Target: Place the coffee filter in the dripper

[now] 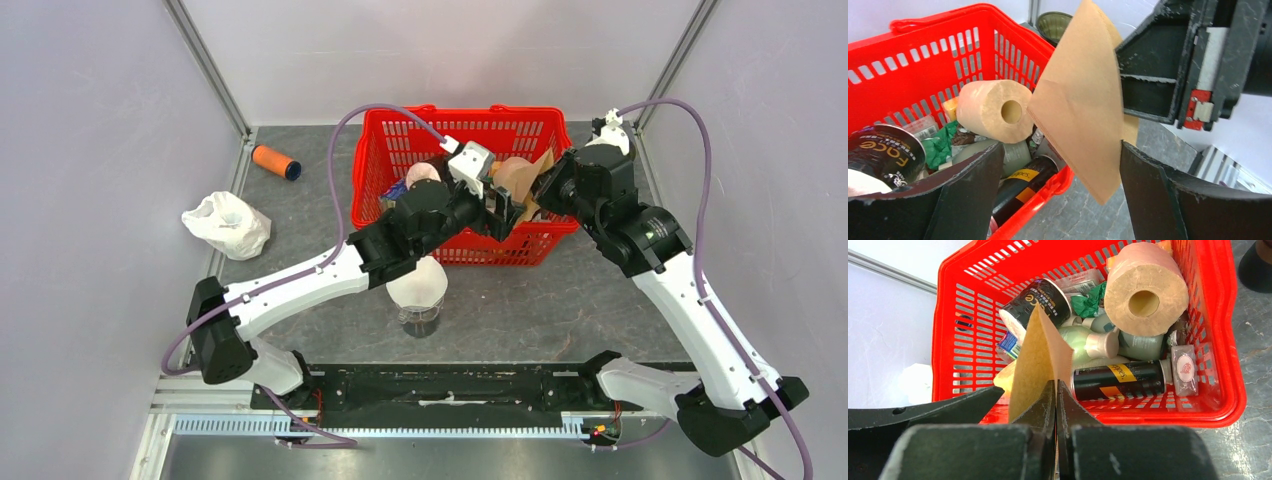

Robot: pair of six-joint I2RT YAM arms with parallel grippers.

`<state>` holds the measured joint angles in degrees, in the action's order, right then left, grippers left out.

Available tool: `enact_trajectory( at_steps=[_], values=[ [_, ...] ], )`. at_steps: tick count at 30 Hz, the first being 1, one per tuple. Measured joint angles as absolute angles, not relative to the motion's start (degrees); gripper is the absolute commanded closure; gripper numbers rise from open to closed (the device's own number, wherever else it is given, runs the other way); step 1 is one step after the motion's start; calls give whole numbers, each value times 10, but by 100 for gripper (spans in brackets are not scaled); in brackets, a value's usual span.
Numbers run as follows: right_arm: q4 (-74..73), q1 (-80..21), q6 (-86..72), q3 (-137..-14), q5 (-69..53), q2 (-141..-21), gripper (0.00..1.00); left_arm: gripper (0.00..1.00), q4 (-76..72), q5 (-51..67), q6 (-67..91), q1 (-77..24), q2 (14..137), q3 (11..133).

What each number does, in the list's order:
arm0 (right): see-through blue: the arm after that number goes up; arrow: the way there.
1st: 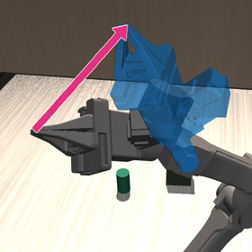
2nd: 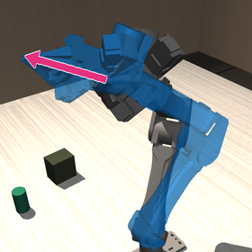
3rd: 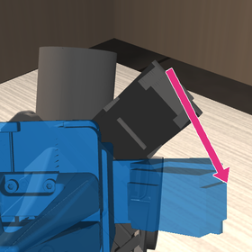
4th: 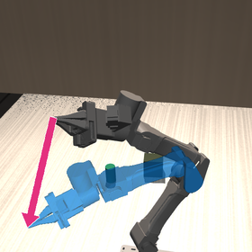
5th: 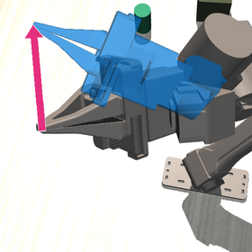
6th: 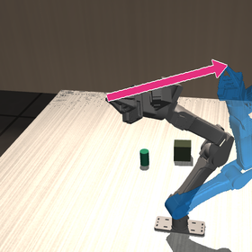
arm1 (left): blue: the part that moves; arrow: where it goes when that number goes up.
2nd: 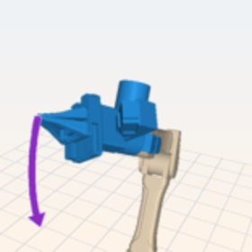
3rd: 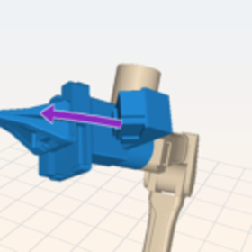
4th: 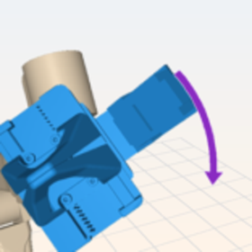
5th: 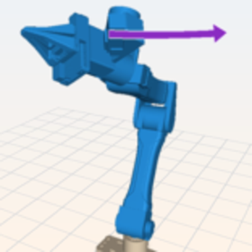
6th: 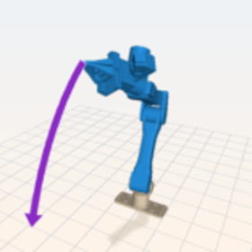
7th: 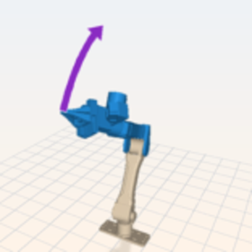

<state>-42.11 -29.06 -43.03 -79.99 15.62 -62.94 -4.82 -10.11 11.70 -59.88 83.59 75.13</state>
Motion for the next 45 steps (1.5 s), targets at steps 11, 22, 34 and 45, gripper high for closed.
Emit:
enact_trajectory(
  at_steps=[11,22,34,45],
  values=[
    [-421,-291,-430,-800,151,-632,100,9,-69,-227,115,-614,849,758],
    [-399,-297,-394,-800,119,-646,100,29,-38,-281,111,-618,902,834],
    [-398,-299,-371,-800,120,-640,100,34,47,-293,106,-618,936,877],
    [-386,-302,-341,-799,95,-641,100,86,90,-287,103,-619,963,912]
  ],
)
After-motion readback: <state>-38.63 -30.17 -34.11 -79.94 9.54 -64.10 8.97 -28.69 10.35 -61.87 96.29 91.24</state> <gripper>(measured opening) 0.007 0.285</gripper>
